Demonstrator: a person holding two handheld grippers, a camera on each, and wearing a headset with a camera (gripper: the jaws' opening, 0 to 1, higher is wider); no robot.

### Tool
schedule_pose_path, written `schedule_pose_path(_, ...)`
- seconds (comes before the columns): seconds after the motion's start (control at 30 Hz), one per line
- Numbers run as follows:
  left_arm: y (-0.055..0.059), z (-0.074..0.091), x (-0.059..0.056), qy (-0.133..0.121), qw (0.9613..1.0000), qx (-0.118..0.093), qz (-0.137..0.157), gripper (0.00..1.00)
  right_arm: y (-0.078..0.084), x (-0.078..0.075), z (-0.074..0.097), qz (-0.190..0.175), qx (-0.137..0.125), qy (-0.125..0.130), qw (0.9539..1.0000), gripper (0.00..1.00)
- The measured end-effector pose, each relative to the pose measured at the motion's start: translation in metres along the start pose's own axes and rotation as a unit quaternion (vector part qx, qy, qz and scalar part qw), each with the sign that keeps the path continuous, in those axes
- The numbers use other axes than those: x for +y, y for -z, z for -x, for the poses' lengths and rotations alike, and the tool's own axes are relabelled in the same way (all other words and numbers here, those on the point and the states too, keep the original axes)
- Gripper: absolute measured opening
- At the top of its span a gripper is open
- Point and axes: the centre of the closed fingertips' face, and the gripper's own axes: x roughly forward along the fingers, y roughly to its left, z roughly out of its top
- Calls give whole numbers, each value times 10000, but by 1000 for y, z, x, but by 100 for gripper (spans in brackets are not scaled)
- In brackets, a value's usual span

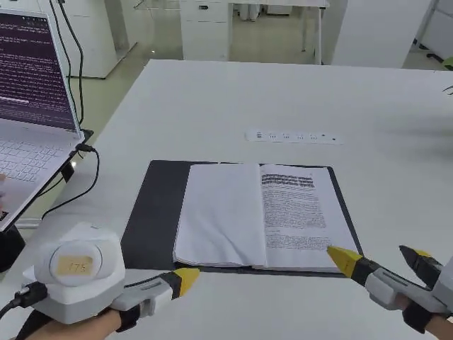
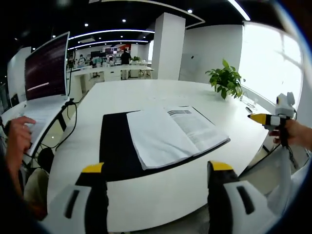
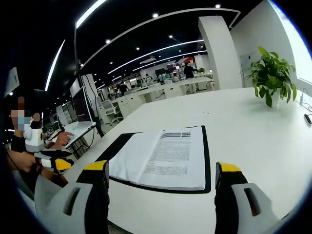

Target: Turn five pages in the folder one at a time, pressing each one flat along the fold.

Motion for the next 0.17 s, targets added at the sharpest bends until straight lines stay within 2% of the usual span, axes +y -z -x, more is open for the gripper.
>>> schedule_pose_path(0.17,-2,3,4,-68,9999,-85,-68,93,1,-5,5,-71,-27,-8,10000,100)
